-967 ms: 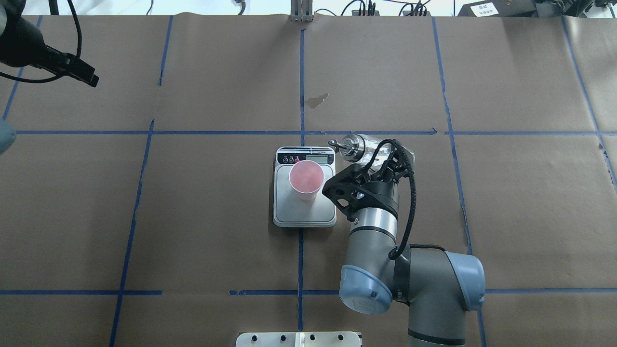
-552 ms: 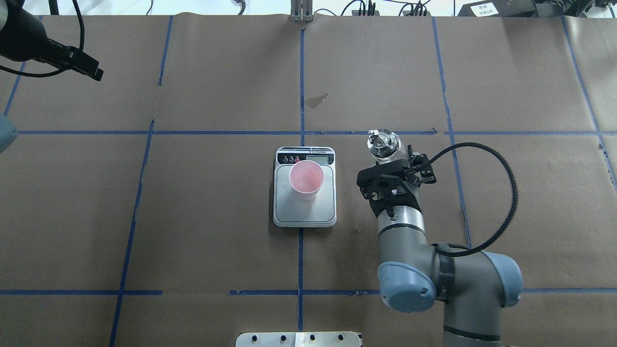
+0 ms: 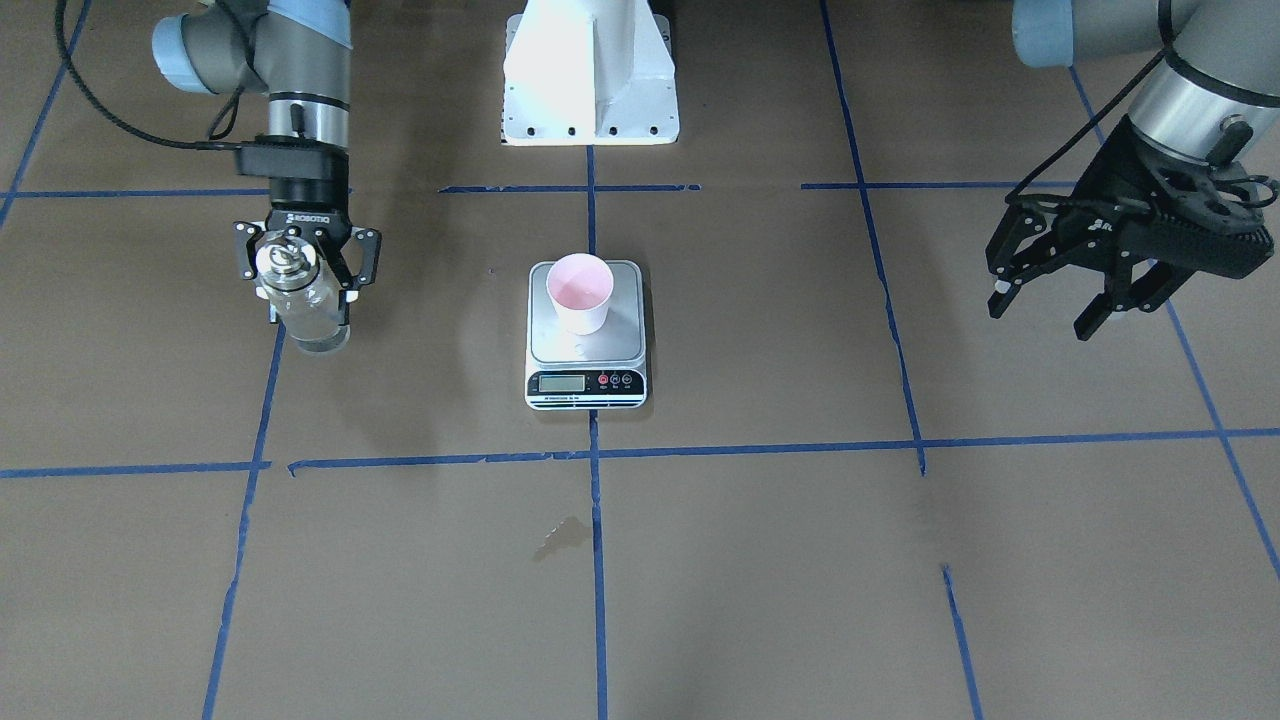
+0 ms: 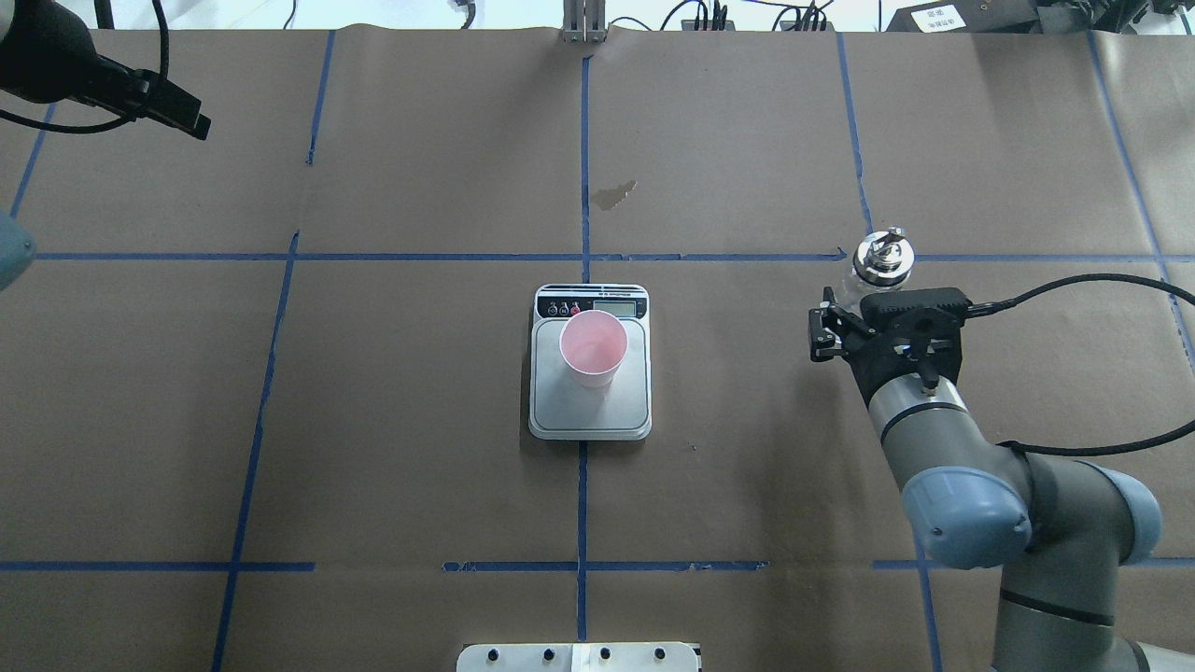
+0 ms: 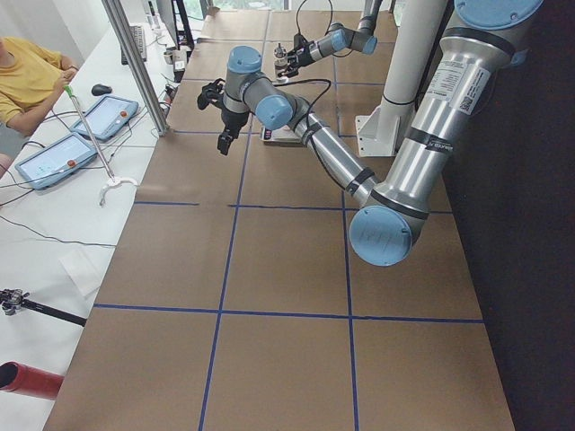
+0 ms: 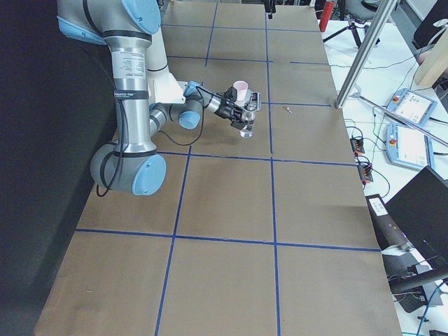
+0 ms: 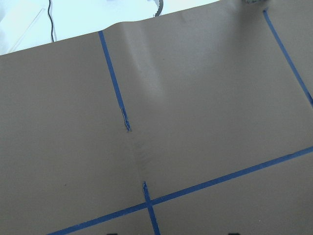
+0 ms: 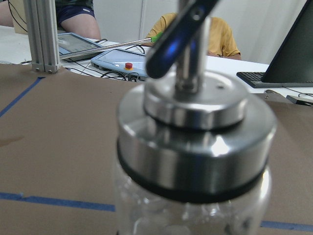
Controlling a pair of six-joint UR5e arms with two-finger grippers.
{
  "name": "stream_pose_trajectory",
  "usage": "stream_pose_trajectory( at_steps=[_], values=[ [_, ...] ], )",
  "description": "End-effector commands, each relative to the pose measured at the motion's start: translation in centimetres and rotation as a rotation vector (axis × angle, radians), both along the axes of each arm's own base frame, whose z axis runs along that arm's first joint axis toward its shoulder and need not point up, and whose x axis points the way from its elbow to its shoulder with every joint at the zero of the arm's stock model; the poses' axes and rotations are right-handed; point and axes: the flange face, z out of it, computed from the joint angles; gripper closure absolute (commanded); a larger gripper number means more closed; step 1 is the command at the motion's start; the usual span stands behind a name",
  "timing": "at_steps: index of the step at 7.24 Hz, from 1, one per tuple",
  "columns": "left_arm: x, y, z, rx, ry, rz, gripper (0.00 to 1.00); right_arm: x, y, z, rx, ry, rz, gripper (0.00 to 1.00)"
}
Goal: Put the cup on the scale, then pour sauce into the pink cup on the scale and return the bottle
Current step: 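Turn the bottle upright and carry it back with the right gripper, then lower the bottle to its original spot with the right gripper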
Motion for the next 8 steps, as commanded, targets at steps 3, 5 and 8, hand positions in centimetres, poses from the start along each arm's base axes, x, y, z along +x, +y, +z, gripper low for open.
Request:
stream_pose_trajectory(
  at_steps=[3, 5, 8],
  values=[
    [0.0, 0.0, 1.3, -0.022, -0.008, 0.01, 0.19, 0.2, -0.3, 4.9, -0.079, -0.086, 0.072, 1.0],
    [-0.7, 0.2, 2.9, -0.044, -0.02, 0.007, 0.19, 0.0, -0.4, 5.9, -0.087, -0.077, 0.08, 1.0],
    [-5.0, -1.4, 7.4, -0.08, -0.049, 0.049, 0.2, -1.1, 0.5, 6.7, -0.091, -0.065, 0.063, 1.0]
  ],
)
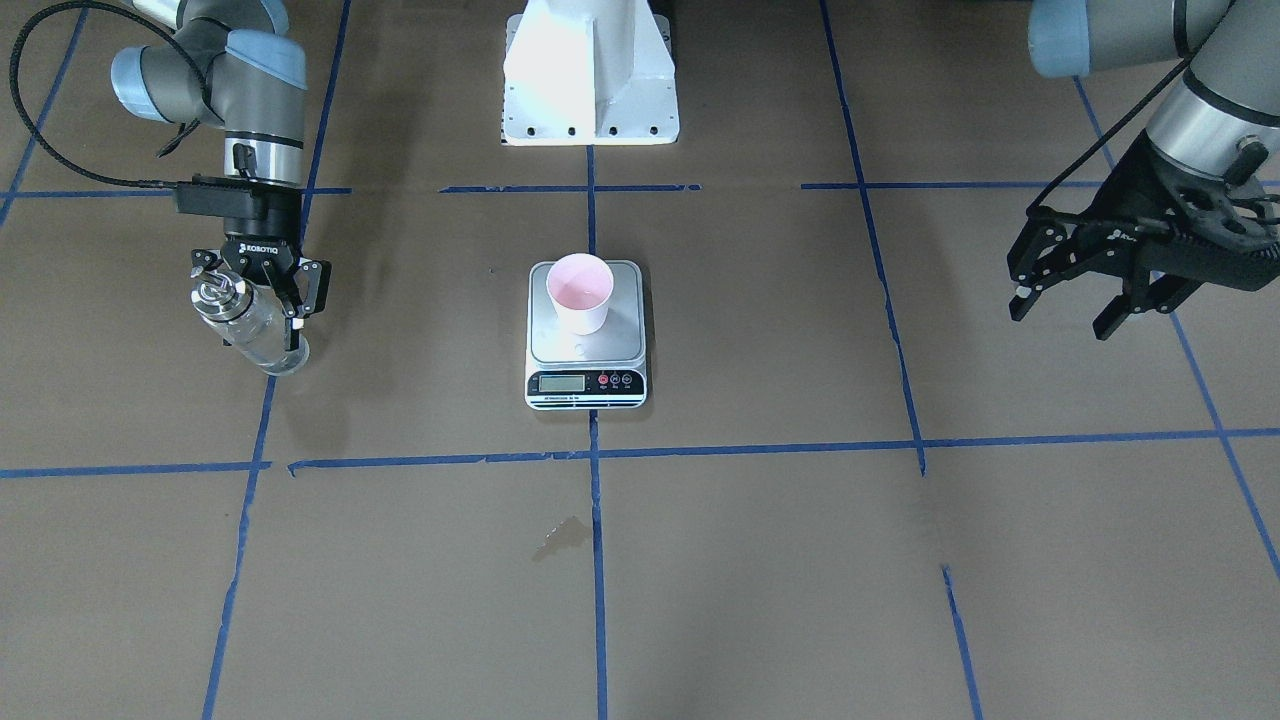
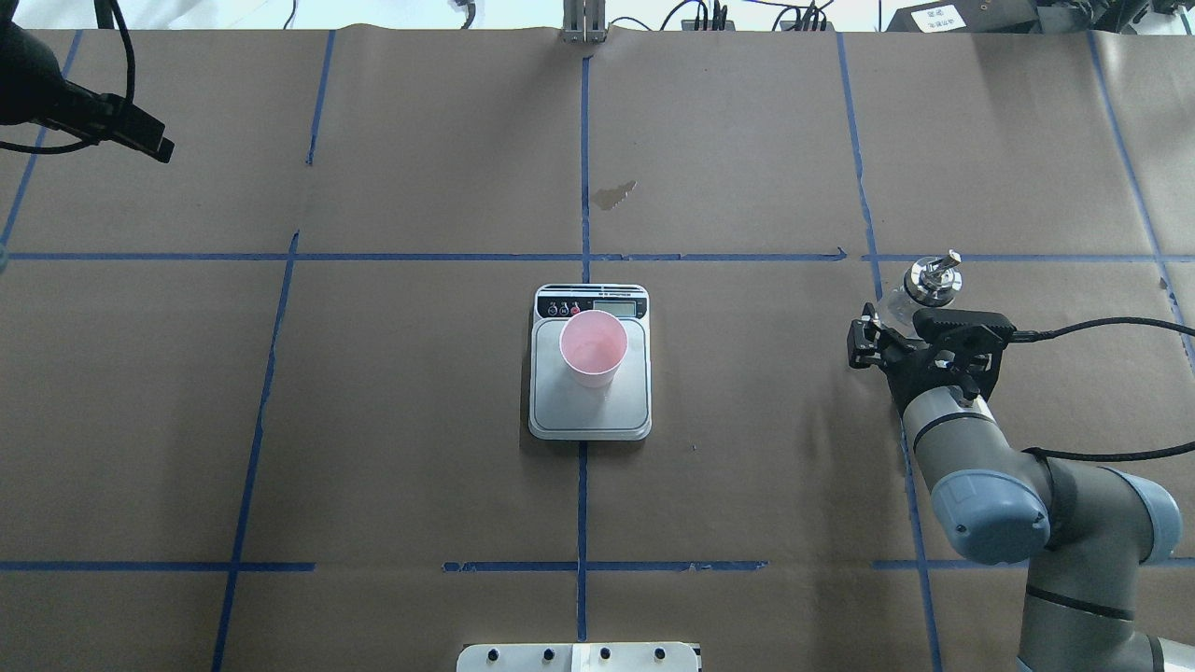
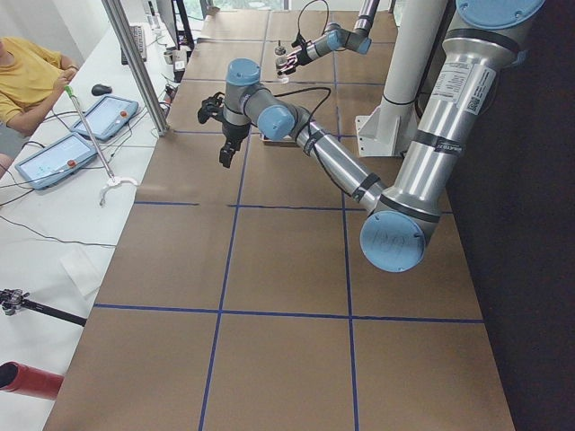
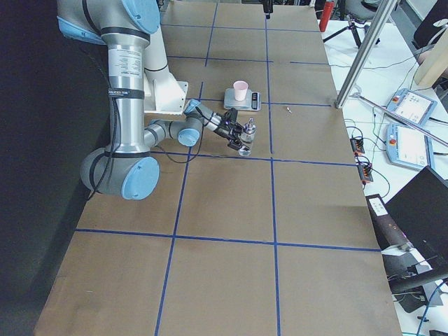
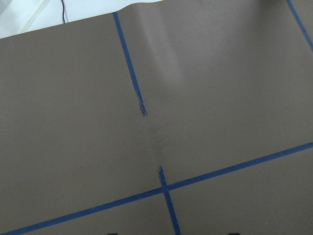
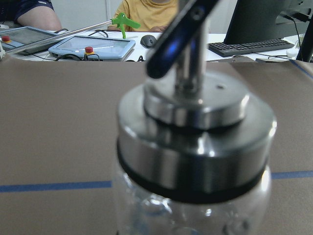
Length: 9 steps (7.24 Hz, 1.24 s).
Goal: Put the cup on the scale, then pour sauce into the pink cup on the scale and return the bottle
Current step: 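Lower the bottle to its original spot with the right gripper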
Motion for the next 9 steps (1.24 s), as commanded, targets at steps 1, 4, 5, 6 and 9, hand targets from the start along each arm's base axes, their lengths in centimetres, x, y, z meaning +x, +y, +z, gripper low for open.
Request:
stream_pose_trajectory(
  at_steps=[1, 4, 5, 6, 9],
  values=[
    [-4.6, -1.2, 3.9, -0.01, -0.028, 0.047, 0.19, -0.5, 0.5, 0.1, 0.001, 0.003, -0.01, 1.0],
    [-6.2, -0.8, 7.6, -0.006, -0.066, 0.086, 0.19, -1.1, 1.1, 0.4, 0.0, 0.009, -0.024, 0.93],
    [-6.3, -0.7, 7.8, -0.009, -0.067, 0.085, 0.19, -1.3, 1.2, 0.4, 0.0, 0.009, -0.027, 0.88],
    [-6.4, -0.8, 7.6, -0.006, -0.066, 0.083, 0.19, -1.5, 1.5, 0.5, -0.001, 0.01, -0.035, 0.8],
    [-6.7, -0.8, 7.7, -0.006, -0.067, 0.078, 0.19, -1.8, 1.8, 0.6, 0.0, 0.012, -0.041, 0.4]
  ],
)
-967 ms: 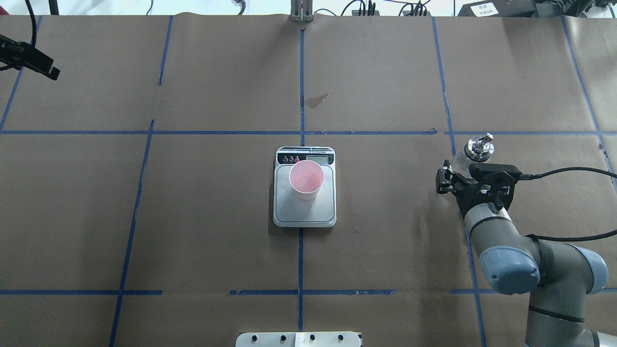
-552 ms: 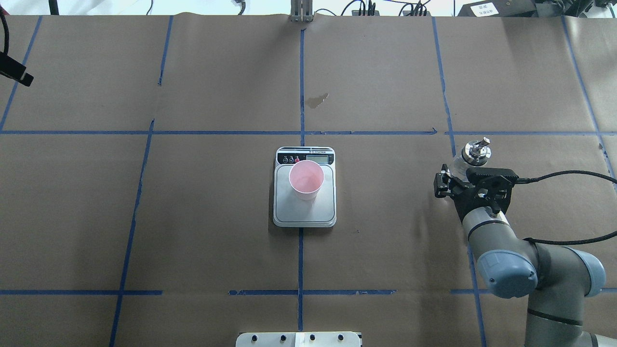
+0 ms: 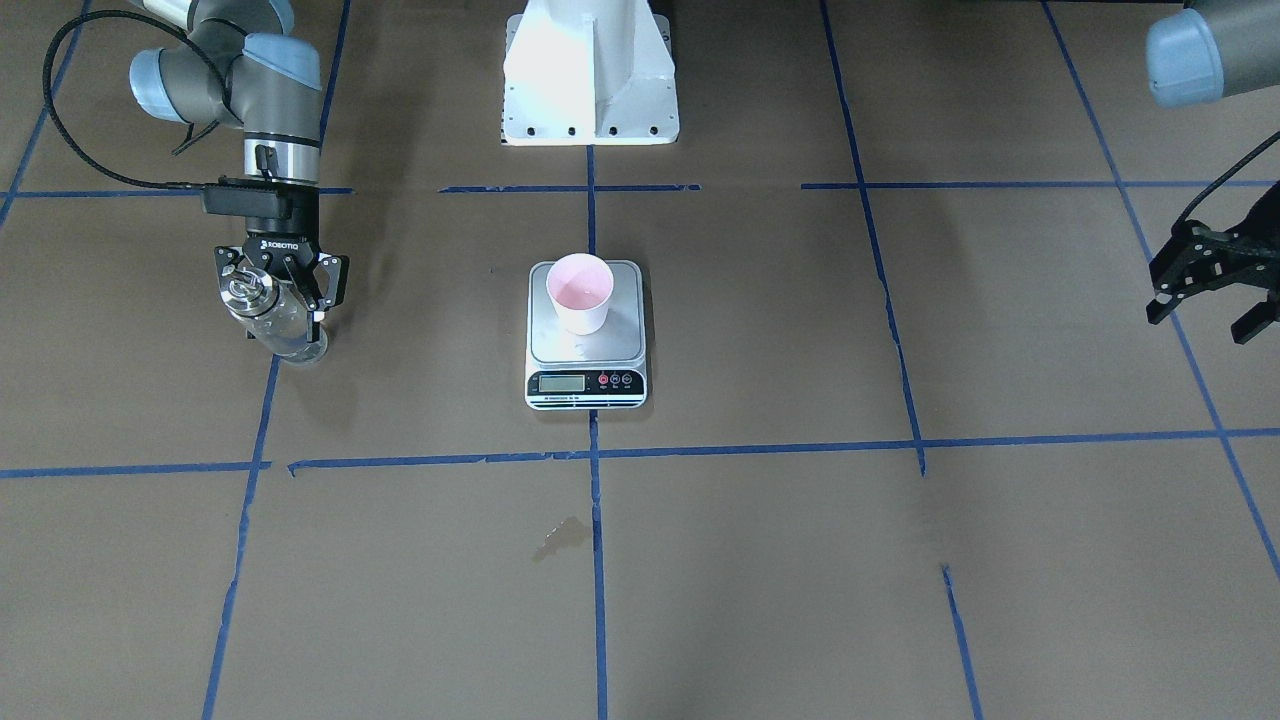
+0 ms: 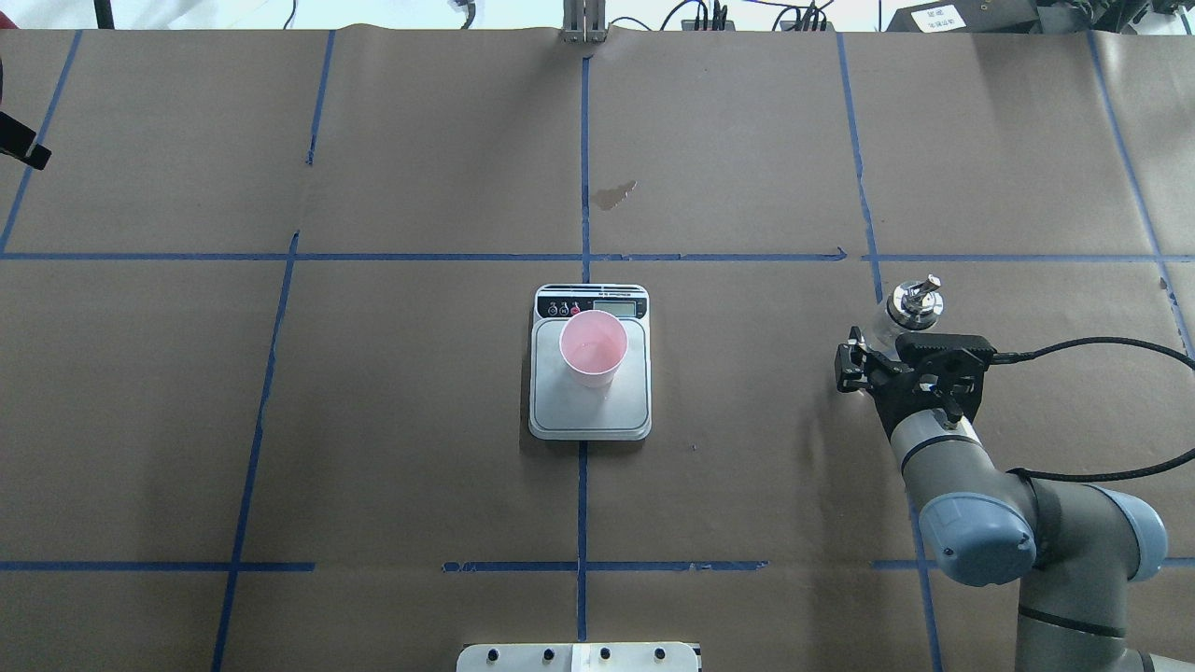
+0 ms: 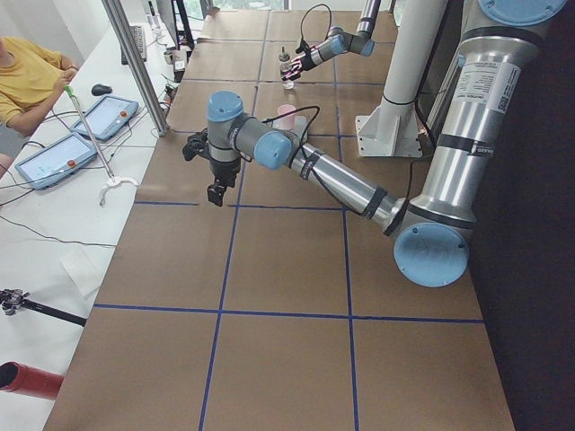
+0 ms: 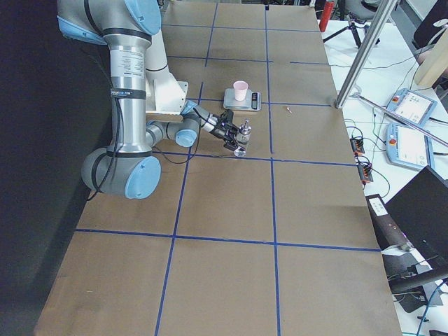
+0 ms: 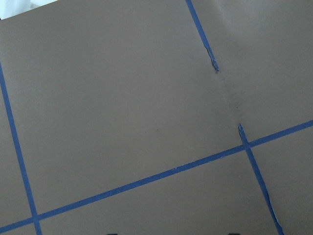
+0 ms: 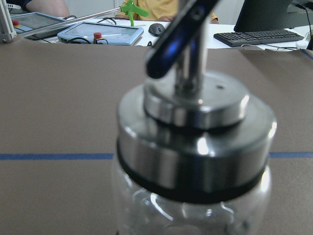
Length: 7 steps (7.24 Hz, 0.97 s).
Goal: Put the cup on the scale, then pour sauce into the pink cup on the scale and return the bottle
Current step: 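Lower the bottle to its original spot with the right gripper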
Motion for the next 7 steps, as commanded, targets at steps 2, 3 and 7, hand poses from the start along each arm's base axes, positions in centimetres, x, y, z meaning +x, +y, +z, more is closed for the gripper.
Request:
stream_pose_trajectory(
  at_steps=[2, 3, 7],
  values=[
    [0.0, 0.0, 0.1, -0.002, -0.001, -0.001, 0.19, -0.4, 0.7, -0.1, 0.021, 0.004, 0.002, 0.0],
    [0.0, 0.0, 0.1, -0.002, -0.001, -0.001, 0.18, -0.8, 1.3, -0.1, 0.022, 0.004, -0.01, 0.0],
    [0.0, -0.1, 0.2, -0.004, -0.002, -0.001, 0.18, 1.3, 6.2, 0.3, -0.078, -0.014, -0.188, 0.0]
  ],
)
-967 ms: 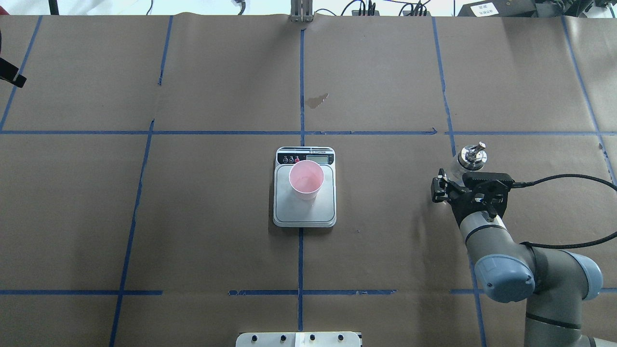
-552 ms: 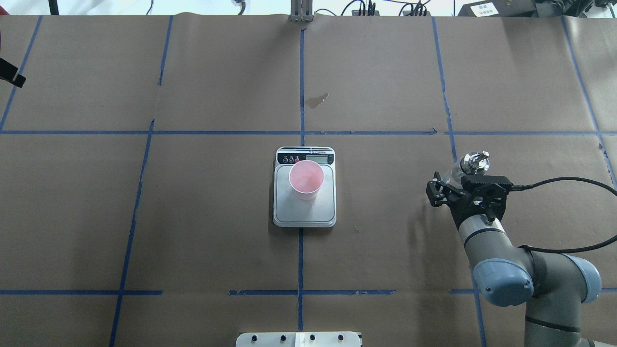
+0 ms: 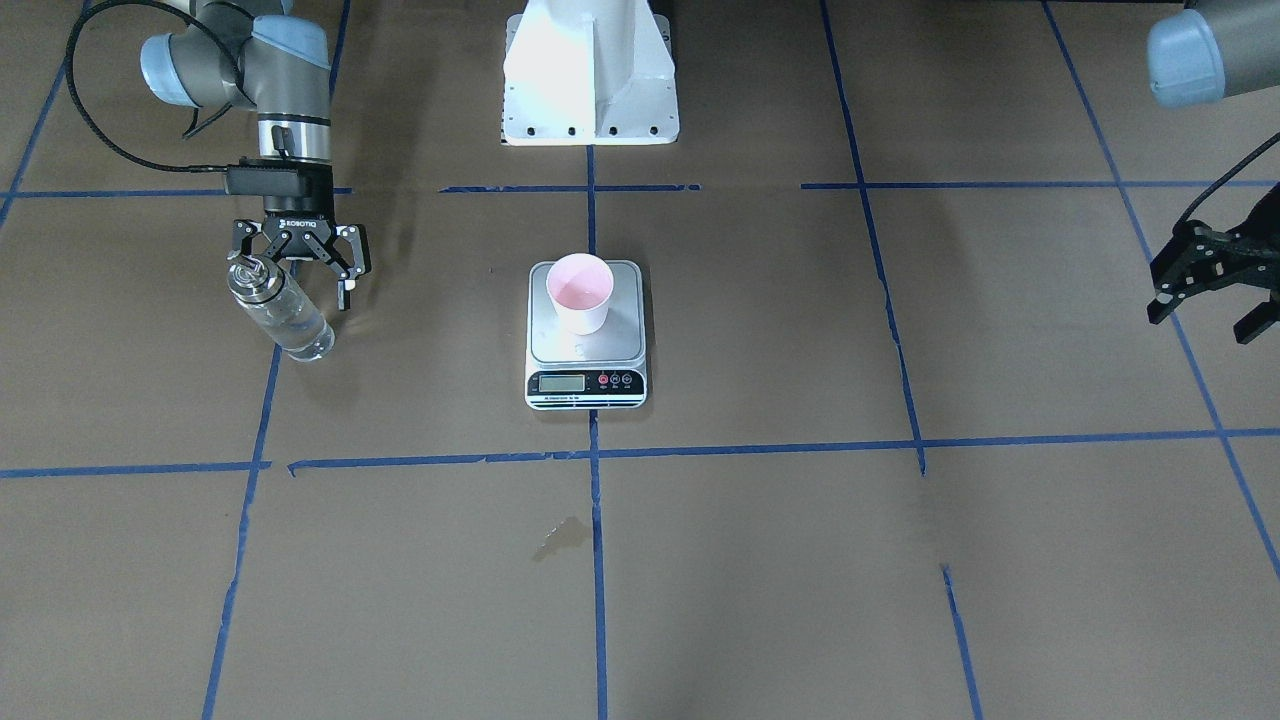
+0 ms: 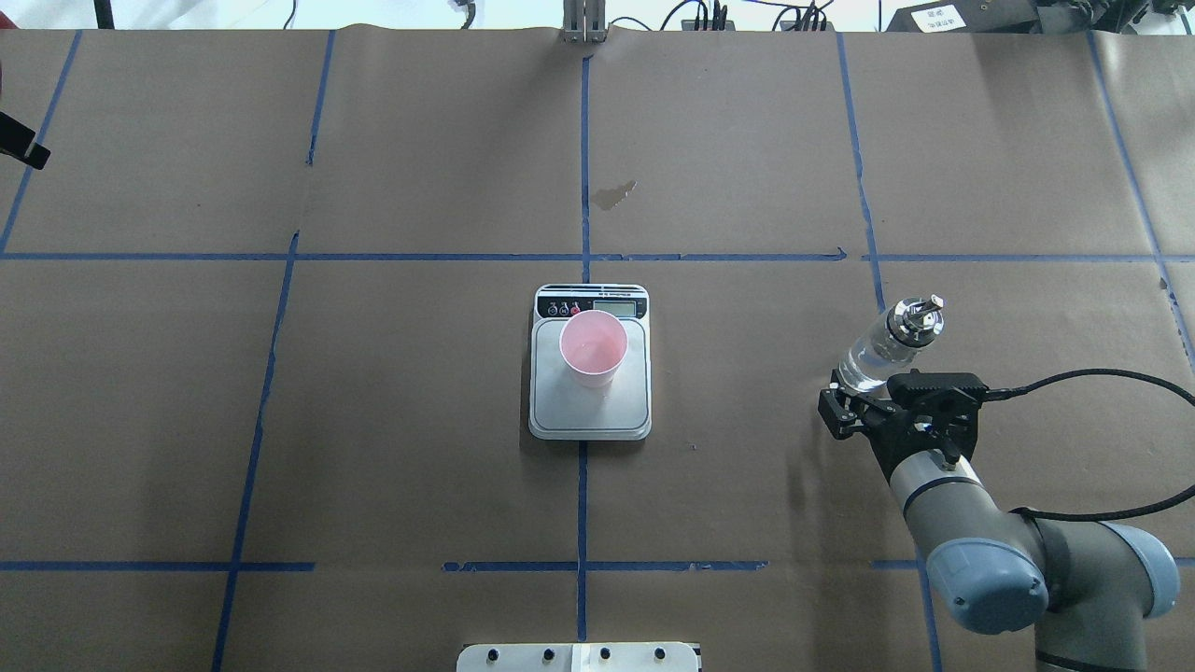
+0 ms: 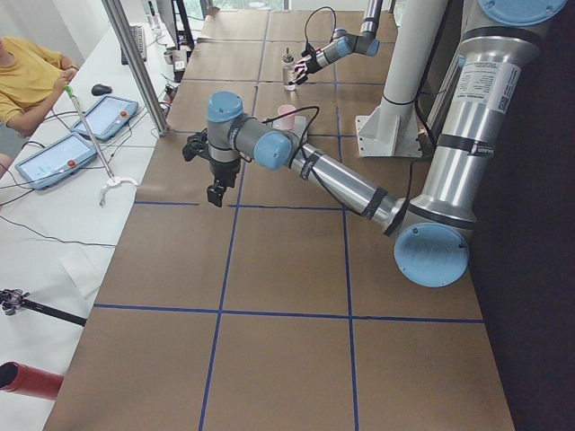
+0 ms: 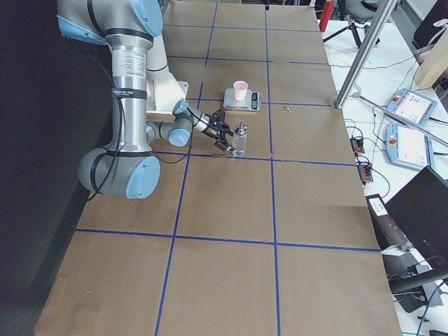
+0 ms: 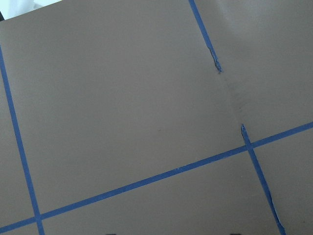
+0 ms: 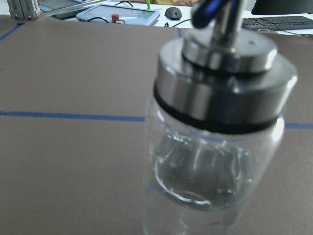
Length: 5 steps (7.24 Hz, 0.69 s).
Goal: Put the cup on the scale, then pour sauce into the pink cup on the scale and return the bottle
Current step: 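Lower the bottle to its original spot with the right gripper, then open the right gripper and pull it back from the bottle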
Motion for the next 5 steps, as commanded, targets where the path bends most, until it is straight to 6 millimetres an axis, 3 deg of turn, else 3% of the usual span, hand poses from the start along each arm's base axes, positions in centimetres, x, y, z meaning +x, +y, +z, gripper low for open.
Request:
stream_pose_trajectory(
  at_steps=[1, 3, 4, 5],
  values=[
    [0.0, 0.0, 0.2, -0.005, -0.001, 0.0, 0.17, 1.8, 2.4, 0.9, -0.084, 0.002, -0.112, 0.0],
    [0.0, 0.0, 0.3, -0.006, -0.002, 0.0, 0.17, 2.3, 3.8, 0.6, -0.193, -0.028, -0.23, 0.0],
    [0.0, 0.0, 0.3, -0.007, -0.001, 0.001, 0.17, 4.4, 4.8, 0.7, -0.246, -0.024, -0.292, 0.0],
    [0.0, 0.0, 0.3, -0.007, -0.001, 0.001, 0.16, 6.7, 4.2, 1.0, -0.301, -0.021, -0.323, 0.0]
  ],
)
